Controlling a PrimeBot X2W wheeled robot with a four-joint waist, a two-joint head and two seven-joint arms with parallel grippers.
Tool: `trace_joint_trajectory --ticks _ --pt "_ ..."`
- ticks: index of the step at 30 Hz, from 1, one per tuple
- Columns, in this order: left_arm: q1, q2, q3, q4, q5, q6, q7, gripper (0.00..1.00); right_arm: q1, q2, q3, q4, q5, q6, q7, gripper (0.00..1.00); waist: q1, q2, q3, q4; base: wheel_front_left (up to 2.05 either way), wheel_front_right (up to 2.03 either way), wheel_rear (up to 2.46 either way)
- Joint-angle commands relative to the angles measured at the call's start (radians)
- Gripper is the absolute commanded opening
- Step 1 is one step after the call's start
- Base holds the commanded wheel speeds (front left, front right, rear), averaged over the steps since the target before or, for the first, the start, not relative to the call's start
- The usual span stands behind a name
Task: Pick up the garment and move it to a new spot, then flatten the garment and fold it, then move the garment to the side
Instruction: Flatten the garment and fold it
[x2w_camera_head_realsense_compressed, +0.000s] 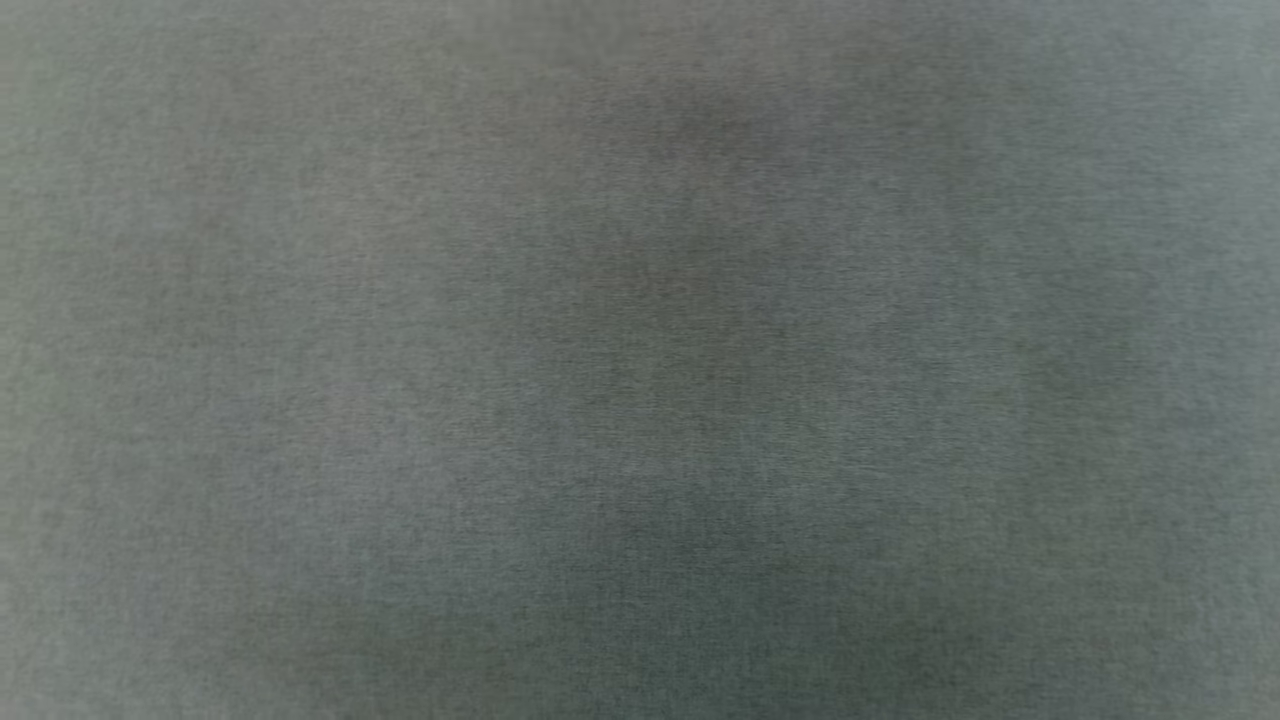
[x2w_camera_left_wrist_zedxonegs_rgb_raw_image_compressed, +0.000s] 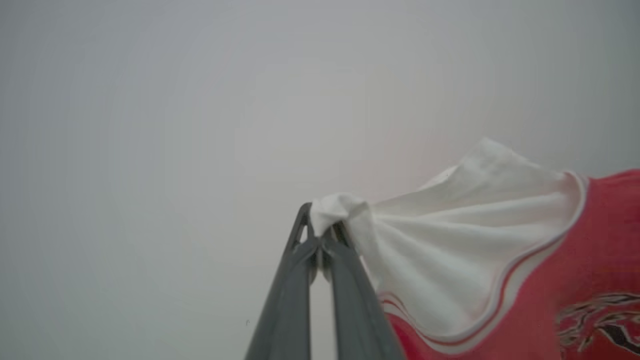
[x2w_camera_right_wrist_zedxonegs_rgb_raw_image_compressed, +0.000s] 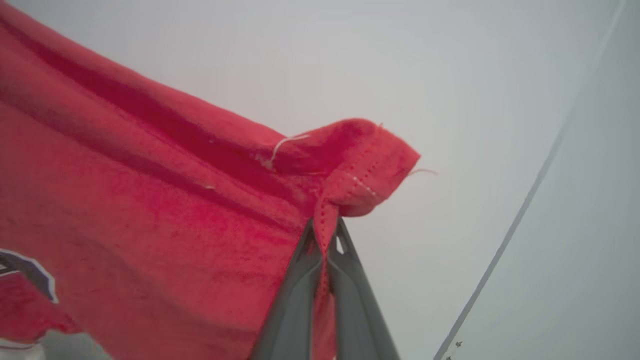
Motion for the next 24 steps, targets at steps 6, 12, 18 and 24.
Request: trace_joint_trajectory --ticks 6,12,18,24 --pt "0.144 0.014 -0.015 0.009 -0.008 -0.091 -0.010 0.00 0.071 0.035 0.061 0.129 -0.012 -0.001 -0.023 0.00 0.0000 0.0000 -0.002 0.024 0.00 0.00 0.00" --pt "0.366 0.020 -0.084 0.004 -0.072 -0.117 0.003 0.00 0.207 0.030 0.195 0.205 0.097 -0.001 0.013 0.00 0.0000 0.0000 -0.016 0.052 0.00 0.00 0.00" --pt "0.577 0.067 -0.186 -0.116 -0.233 -0.117 0.136 0.00 0.385 -0.003 0.323 0.148 0.295 -0.001 0.097 0.00 0.0000 0.0000 -0.031 0.071 0.00 0.00 0.00" --pt "0.771 0.174 -0.237 -0.291 -0.428 -0.118 0.290 0.00 0.568 -0.087 0.408 -0.021 0.495 -0.001 0.217 0.00 0.0000 0.0000 -0.042 0.072 0.00 0.00 0.00"
